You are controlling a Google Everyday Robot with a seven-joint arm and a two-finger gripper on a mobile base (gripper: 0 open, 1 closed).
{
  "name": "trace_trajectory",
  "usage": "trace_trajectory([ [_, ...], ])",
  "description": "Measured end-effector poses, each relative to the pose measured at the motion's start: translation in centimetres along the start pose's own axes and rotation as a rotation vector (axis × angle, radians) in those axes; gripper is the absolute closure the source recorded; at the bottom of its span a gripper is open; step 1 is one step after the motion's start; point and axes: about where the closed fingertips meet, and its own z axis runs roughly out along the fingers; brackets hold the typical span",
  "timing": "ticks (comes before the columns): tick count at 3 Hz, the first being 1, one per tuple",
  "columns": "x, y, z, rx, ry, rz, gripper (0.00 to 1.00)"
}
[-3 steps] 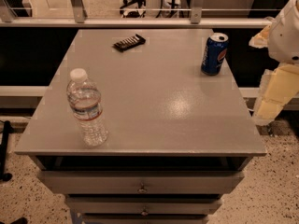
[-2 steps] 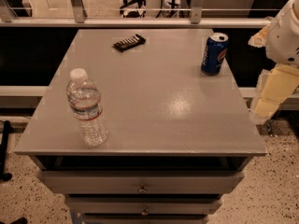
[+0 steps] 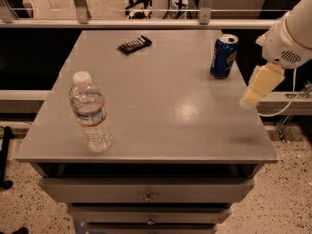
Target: Move pepsi can near rxbar chocolate
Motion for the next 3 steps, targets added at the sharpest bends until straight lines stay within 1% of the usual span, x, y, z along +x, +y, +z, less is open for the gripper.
trace_trajectory([
  [1, 0.0, -2.7, 1.9, 0.048, -0.071, 0.077, 0.00],
  [2, -1.2, -5.1, 3.8, 0.073, -0.195, 0.146, 0.00],
  [3, -3.8, -8.1, 6.2, 0.082, -0.416, 0.243, 0.00],
])
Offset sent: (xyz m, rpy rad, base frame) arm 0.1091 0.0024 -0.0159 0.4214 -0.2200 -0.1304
